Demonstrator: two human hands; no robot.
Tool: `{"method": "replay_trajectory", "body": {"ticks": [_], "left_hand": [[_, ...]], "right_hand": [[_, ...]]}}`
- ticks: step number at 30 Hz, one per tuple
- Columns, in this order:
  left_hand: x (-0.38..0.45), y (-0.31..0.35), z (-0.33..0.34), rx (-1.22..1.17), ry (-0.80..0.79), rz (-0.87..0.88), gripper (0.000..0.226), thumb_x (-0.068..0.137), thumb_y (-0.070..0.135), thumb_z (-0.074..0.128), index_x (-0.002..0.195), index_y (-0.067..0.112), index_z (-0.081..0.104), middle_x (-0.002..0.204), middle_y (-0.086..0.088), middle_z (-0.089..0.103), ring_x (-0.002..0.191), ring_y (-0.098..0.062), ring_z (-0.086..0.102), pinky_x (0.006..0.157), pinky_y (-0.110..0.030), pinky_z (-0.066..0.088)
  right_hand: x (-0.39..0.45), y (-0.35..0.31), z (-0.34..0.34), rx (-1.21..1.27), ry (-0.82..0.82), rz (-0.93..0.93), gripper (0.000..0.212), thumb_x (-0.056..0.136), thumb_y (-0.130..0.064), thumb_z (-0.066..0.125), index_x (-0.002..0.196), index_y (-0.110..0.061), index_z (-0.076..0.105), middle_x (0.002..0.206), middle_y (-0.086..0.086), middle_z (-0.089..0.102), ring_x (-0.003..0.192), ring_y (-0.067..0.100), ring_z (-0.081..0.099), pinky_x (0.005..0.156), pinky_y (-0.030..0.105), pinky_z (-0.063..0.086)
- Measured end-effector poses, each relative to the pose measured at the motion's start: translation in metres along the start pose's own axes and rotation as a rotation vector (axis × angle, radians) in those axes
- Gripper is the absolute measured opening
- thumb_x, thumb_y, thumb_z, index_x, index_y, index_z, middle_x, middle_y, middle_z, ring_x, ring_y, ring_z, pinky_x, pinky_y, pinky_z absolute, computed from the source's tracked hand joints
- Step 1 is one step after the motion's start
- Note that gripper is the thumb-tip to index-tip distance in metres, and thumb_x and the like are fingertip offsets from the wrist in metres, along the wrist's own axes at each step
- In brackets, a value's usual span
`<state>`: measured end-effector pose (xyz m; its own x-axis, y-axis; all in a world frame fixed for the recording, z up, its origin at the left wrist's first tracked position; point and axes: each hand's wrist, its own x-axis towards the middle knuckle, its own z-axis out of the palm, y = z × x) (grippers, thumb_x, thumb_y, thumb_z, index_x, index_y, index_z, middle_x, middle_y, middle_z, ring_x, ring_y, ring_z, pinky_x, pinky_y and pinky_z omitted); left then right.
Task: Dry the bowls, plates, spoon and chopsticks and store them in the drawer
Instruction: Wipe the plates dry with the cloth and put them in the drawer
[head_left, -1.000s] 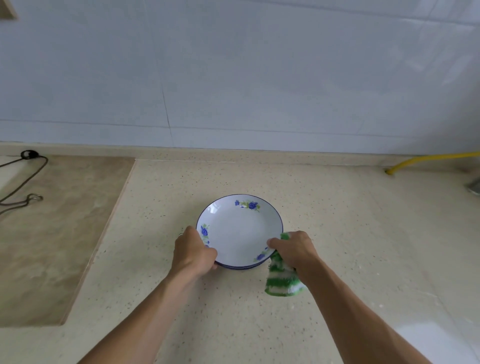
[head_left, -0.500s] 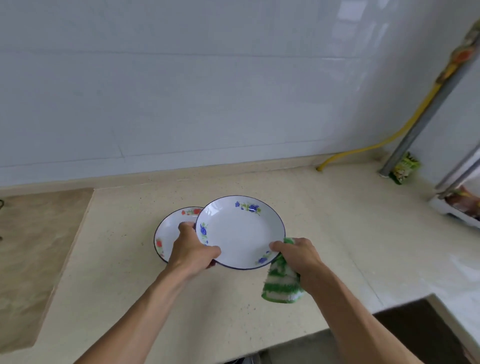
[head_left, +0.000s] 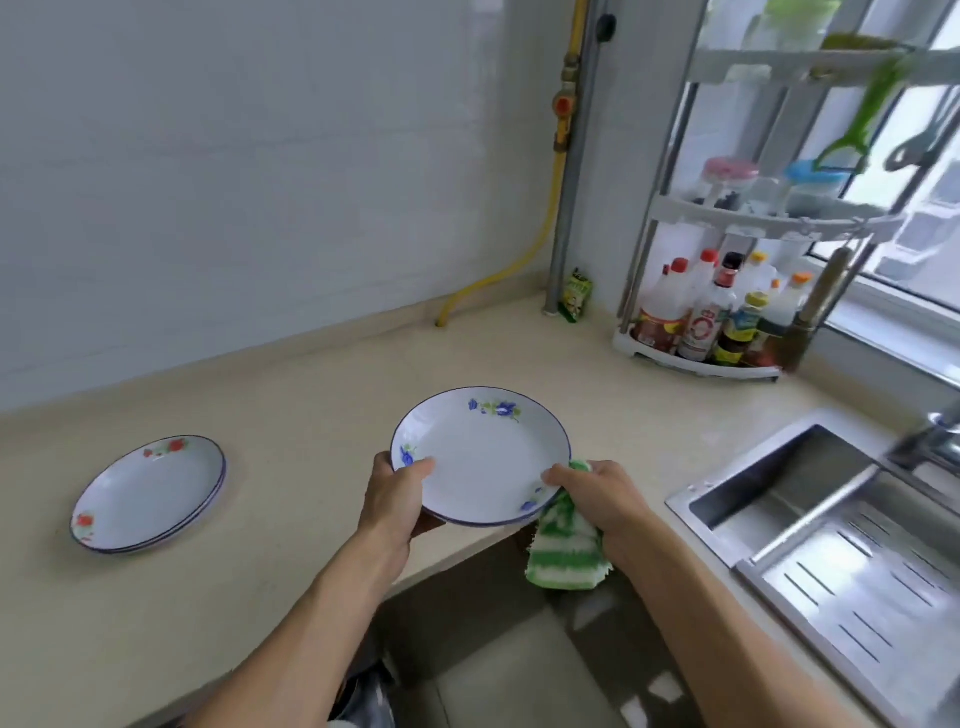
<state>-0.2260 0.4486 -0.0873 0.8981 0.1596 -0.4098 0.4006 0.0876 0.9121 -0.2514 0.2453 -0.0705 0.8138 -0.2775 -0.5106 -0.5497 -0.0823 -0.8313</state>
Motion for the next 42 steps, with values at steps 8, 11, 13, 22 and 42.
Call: {"method": "replay_trajectory", "body": {"ticks": [8,11,13,22,42], "left_hand": [[-0.031,-0.023,0.164,-0.002,-0.078,-0.039,0.033,0.090,0.012,0.050,0.123,0.011,0.052,0.116,-0.014,0.064,0.104,-0.032,0.063,0.083,-0.048,0.059],[-0.030,-0.030,0.213,0.074,-0.095,-0.003,0.023,0.090,0.007,0.047,0.112,0.010,0.055,0.112,-0.013,0.064,0.101,-0.030,0.063,0.087,-0.050,0.058],[-0.025,-0.032,0.243,0.117,-0.112,0.011,0.021,0.092,0.003,0.043,0.105,0.011,0.057,0.106,-0.011,0.065,0.094,-0.029,0.063,0.073,-0.040,0.059],[-0.004,-0.032,0.355,0.635,-0.285,0.323,0.033,0.092,0.008,0.037,0.113,0.018,0.060,0.105,-0.003,0.066,0.094,-0.027,0.056,0.077,-0.032,0.042],[0.014,-0.050,0.418,1.065,-0.413,0.664,0.023,0.095,0.006,0.036,0.108,0.012,0.055,0.080,-0.009,0.060,0.075,-0.034,0.053,0.064,-0.037,0.036]], "right_hand": [[0.017,0.044,-0.152,0.037,0.164,0.026,0.023,0.085,-0.022,0.074,0.092,0.000,0.070,0.080,0.020,0.073,0.063,0.031,0.070,0.070,0.044,0.063],[0.024,0.064,-0.191,0.072,0.230,0.043,0.029,0.088,-0.032,0.071,0.086,-0.003,0.072,0.081,0.020,0.074,0.066,0.031,0.070,0.076,0.045,0.062],[0.027,0.075,-0.215,0.158,0.273,0.079,0.031,0.091,-0.032,0.068,0.082,-0.003,0.069,0.083,0.022,0.074,0.067,0.032,0.069,0.074,0.043,0.062],[0.055,0.108,-0.289,0.503,0.566,0.169,0.016,0.092,-0.018,0.065,0.083,-0.005,0.061,0.073,0.017,0.064,0.063,0.031,0.063,0.067,0.045,0.056],[0.119,0.120,-0.304,0.615,0.448,0.000,0.065,0.063,-0.010,0.070,0.127,-0.013,0.055,0.113,0.015,0.067,0.104,0.032,0.067,0.090,0.053,0.057]]}}
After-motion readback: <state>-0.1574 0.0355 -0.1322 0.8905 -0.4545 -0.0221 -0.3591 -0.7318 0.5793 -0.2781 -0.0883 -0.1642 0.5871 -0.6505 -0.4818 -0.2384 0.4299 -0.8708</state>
